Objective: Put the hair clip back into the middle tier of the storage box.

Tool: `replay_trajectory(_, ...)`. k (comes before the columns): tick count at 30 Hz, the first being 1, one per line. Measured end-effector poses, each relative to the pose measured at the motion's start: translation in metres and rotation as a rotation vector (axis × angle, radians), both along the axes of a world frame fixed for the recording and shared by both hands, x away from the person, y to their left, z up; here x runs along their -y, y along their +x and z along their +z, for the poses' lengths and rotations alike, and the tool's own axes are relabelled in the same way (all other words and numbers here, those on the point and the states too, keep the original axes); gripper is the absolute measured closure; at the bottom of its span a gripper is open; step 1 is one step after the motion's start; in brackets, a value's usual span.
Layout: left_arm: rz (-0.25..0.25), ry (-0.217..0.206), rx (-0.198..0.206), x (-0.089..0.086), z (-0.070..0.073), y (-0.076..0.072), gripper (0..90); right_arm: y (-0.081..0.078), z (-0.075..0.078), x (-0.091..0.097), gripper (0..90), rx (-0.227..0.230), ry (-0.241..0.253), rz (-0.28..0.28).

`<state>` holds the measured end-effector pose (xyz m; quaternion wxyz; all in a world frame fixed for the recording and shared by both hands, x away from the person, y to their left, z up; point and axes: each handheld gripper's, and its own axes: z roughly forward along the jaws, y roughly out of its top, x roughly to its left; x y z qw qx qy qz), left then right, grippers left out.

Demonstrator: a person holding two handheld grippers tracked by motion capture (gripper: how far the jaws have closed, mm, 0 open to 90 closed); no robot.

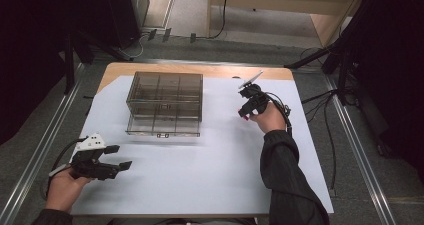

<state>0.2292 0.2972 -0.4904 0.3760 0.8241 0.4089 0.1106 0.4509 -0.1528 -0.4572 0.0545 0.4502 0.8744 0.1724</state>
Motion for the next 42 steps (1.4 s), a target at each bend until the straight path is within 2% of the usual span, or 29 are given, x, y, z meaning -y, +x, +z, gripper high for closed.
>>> replay_trajectory(13, -0.015, -0.023, -0.014, 0.001, 0.0, 0.009, 24.3, -0.026, 0.003, 0.001, 77.7, 0.064, 0.046, 0.01)
replay_trajectory(22, -0.019, -0.023, -0.012, 0.004, -0.001, 0.014, 24.3, -0.039, 0.002, -0.001, 77.7, 0.062, 0.073, 0.023)
replay_trajectory(23, -0.025, -0.023, -0.013, 0.004, 0.0, 0.015, 24.3, -0.042, 0.002, -0.002, 77.6, 0.073, 0.077, 0.036)
replay_trajectory(25, -0.028, -0.027, -0.015, 0.004, 0.0, 0.016, 24.3, -0.045, 0.002, -0.003, 77.7, 0.08, 0.08, 0.042)
replay_trajectory(27, -0.029, -0.029, -0.016, 0.004, 0.0, 0.016, 24.3, -0.047, 0.003, -0.003, 77.7, 0.106, 0.074, 0.051)
replay_trajectory(36, -0.03, -0.03, -0.01, 0.007, 0.0, 0.019, 24.3, -0.057, 0.004, -0.002, 77.6, 0.121, 0.125, 0.054)
replay_trajectory(42, -0.043, -0.031, -0.017, 0.007, 0.0, 0.02, 24.3, -0.064, 0.008, -0.01, 77.6, 0.14, 0.147, 0.069)
